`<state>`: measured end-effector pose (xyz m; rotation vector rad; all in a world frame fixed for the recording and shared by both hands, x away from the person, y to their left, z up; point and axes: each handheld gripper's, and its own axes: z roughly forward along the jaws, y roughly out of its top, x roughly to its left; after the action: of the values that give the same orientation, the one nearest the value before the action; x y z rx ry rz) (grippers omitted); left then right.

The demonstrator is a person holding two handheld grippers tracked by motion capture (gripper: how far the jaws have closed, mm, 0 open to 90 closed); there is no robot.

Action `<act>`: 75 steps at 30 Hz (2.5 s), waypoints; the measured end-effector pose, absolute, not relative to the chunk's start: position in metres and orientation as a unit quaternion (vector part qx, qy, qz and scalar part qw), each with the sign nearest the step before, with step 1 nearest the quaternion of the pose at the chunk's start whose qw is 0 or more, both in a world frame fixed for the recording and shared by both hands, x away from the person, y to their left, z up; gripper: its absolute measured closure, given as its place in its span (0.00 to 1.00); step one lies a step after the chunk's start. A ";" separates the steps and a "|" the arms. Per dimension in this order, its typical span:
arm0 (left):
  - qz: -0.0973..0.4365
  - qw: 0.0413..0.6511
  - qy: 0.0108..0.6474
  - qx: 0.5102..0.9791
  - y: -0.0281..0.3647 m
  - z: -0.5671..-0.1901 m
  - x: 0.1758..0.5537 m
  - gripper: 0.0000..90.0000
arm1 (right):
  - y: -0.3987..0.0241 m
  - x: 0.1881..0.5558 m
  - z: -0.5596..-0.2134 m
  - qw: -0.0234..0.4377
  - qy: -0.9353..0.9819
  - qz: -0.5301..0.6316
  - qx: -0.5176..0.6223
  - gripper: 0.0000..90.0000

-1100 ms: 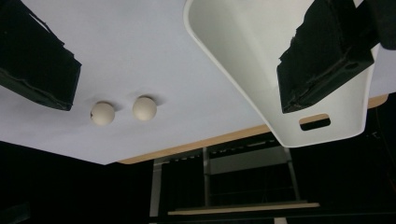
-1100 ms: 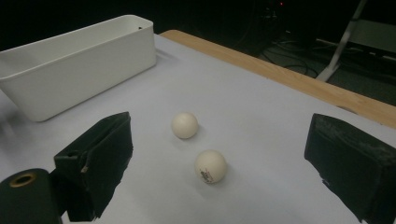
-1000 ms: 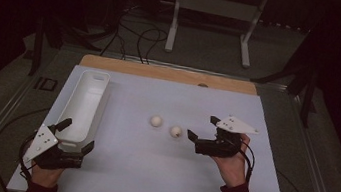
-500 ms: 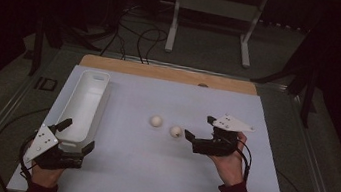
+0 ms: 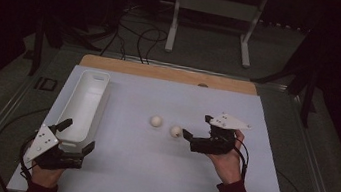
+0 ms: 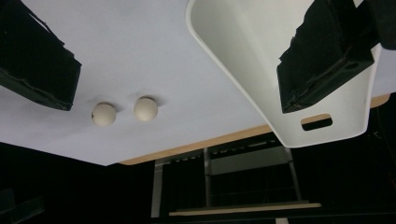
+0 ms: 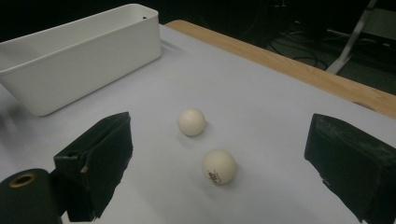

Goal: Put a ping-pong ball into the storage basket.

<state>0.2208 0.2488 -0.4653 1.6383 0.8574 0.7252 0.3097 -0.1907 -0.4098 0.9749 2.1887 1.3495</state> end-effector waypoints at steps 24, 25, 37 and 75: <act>0.306 0.546 0.361 0.692 0.248 -0.465 0.221 0.00 | -0.181 0.319 -0.413 0.187 0.793 0.466 0.345 0.08; 0.306 0.547 0.361 0.691 0.249 -0.465 0.221 0.00 | -0.181 0.319 -0.414 0.186 0.794 0.465 0.345 0.08; 0.306 0.546 0.361 0.691 0.249 -0.465 0.221 0.00 | -0.177 0.326 -0.418 0.181 0.801 0.455 0.344 0.08; 0.306 0.546 0.361 0.691 0.249 -0.465 0.221 0.00 | -0.169 0.340 -0.426 0.172 0.820 0.425 0.342 0.08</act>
<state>0.2207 0.2489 -0.4652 1.6388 0.8559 0.7261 0.3396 -0.1687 -0.4259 0.9714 2.3271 1.2054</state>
